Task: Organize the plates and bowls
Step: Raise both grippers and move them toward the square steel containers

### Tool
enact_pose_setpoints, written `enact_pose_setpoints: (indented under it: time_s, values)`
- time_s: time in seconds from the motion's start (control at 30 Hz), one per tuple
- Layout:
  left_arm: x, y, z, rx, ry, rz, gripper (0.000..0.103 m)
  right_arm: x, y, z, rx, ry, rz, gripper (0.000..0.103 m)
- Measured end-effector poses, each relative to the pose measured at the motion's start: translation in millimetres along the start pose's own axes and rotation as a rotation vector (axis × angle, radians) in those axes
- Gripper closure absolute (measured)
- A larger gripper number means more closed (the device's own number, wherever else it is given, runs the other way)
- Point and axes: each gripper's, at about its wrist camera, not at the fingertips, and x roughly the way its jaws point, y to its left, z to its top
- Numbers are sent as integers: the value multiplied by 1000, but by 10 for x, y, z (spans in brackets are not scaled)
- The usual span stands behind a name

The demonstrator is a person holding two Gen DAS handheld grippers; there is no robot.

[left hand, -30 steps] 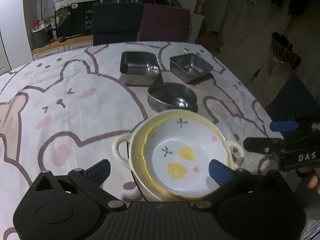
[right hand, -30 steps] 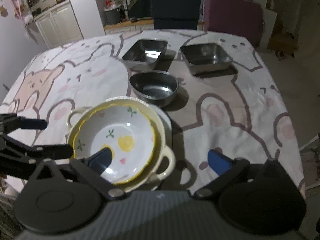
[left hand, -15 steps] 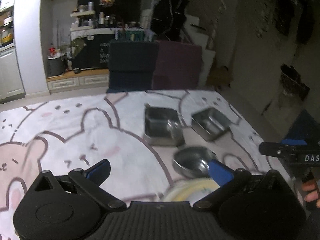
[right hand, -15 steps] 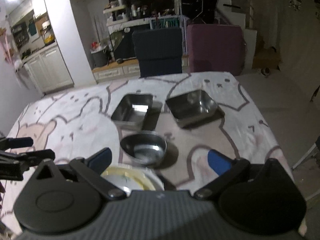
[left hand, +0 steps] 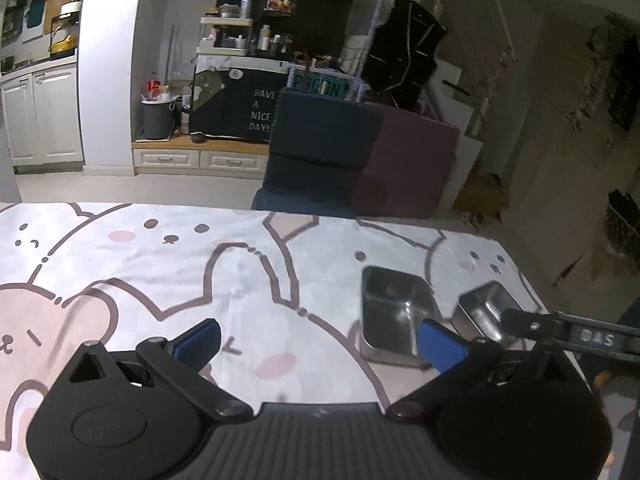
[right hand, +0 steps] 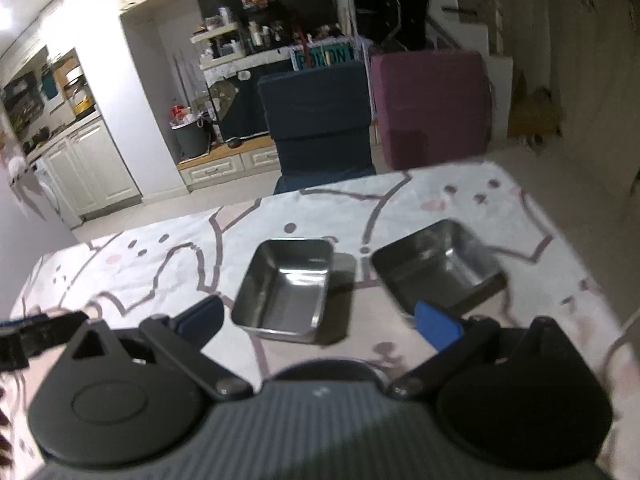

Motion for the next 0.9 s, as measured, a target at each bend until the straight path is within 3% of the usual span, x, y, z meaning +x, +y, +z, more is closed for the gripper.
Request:
enact_pose_setpoints:
  time_s: [0.13, 0.4, 0.63, 0.7, 0.9]
  values:
    - [174, 103, 59, -26, -19, 21, 0, 402, 121, 70, 145, 76, 45, 8]
    - [392, 263, 87, -75, -15, 50, 0, 1077, 267, -78, 381, 221, 82, 45]
    - [526, 334, 43, -52, -1, 98, 0, 1307, 308, -116, 469, 207, 74, 63]
    - [553, 345, 36, -57, 4, 102, 0, 1327, 334, -132, 472, 207, 59, 72]
    - [577, 315, 24, -57, 11, 94, 0, 1307, 394, -138, 494, 226, 90, 74]
